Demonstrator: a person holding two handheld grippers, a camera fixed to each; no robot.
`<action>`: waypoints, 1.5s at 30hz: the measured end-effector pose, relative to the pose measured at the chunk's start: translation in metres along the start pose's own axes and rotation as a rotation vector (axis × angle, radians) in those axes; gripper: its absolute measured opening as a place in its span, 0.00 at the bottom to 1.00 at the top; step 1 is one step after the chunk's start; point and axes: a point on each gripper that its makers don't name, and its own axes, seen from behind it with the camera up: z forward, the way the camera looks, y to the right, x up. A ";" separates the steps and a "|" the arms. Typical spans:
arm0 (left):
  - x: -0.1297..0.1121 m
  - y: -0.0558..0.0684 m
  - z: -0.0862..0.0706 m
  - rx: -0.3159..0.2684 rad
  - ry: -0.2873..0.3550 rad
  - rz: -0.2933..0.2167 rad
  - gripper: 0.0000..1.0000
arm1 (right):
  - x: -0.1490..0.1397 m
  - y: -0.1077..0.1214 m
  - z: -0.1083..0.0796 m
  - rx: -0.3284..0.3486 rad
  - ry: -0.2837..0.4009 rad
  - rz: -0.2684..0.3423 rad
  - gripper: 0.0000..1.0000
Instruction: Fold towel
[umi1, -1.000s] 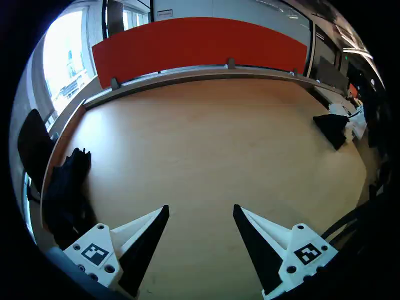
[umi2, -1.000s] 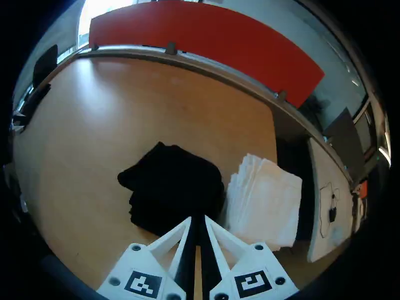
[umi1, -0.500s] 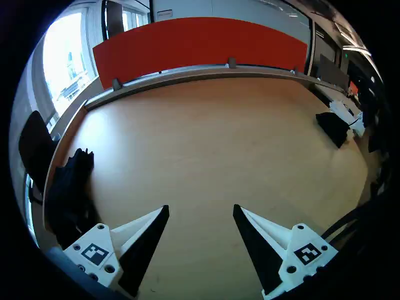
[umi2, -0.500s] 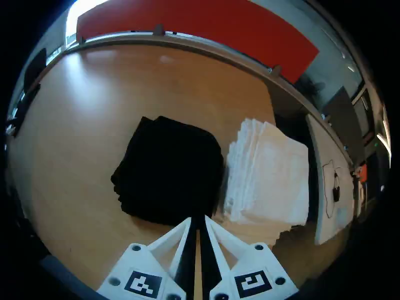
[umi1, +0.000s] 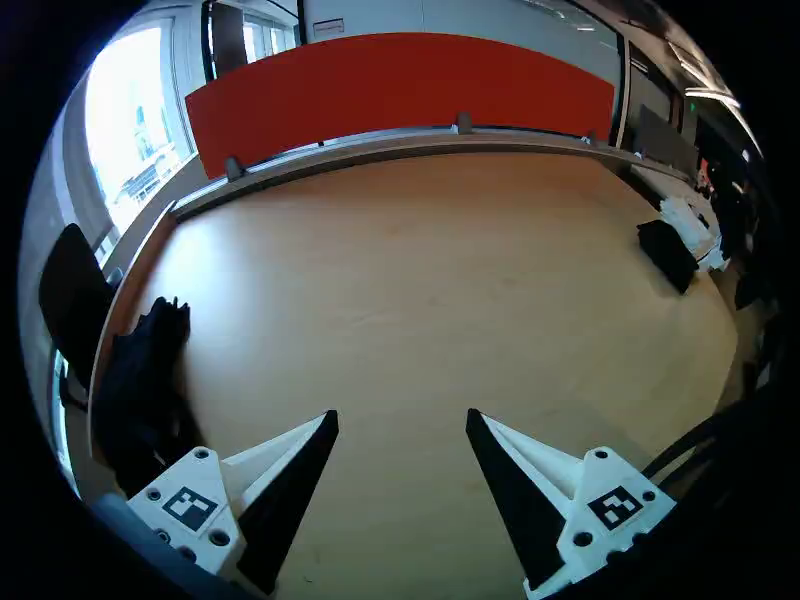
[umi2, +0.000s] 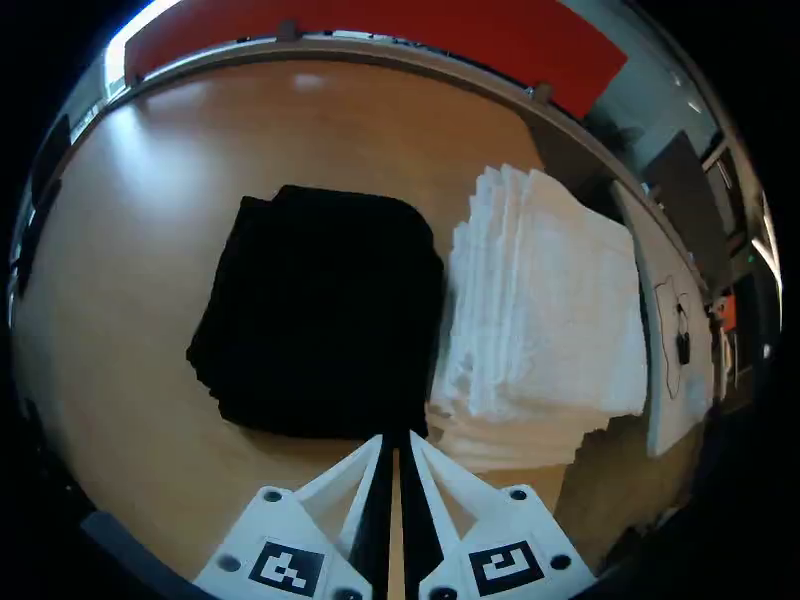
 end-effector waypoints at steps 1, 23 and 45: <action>0.000 0.000 0.000 0.000 -0.001 0.000 0.95 | 0.000 0.000 0.001 0.001 -0.001 0.002 0.04; 0.007 0.003 0.001 0.001 0.005 0.003 0.95 | -0.001 -0.002 0.001 0.010 0.037 0.063 0.11; 0.009 0.003 -0.002 -0.003 0.020 0.000 0.95 | -0.006 -0.008 -0.014 0.028 0.117 0.159 1.00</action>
